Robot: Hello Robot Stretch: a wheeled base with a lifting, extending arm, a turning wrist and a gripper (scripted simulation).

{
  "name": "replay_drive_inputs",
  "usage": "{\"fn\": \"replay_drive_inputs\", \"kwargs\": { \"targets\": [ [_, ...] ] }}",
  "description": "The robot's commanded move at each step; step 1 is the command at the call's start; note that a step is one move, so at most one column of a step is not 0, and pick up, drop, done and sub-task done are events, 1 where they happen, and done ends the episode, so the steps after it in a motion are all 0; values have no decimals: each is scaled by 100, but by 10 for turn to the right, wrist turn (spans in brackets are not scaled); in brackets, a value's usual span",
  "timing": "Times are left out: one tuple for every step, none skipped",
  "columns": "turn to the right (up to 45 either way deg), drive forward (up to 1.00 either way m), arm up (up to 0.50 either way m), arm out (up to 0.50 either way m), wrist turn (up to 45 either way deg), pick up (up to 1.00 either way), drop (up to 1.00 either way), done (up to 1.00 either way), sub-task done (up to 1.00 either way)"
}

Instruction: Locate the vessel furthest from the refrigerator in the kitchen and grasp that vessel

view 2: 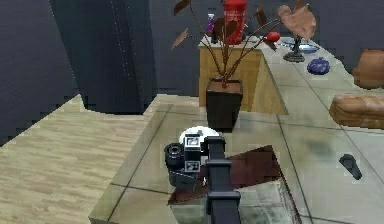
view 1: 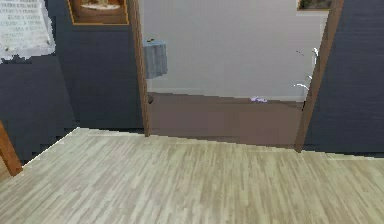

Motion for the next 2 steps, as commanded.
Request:
{"fn": "replay_drive_inputs", "kwargs": {
  "targets": [
    [0, 0, 10, 0, 0, 0, 0, 0, 0],
    [0, 0, 0, 0, 0, 0, 0, 100, 0]
  ]
}}
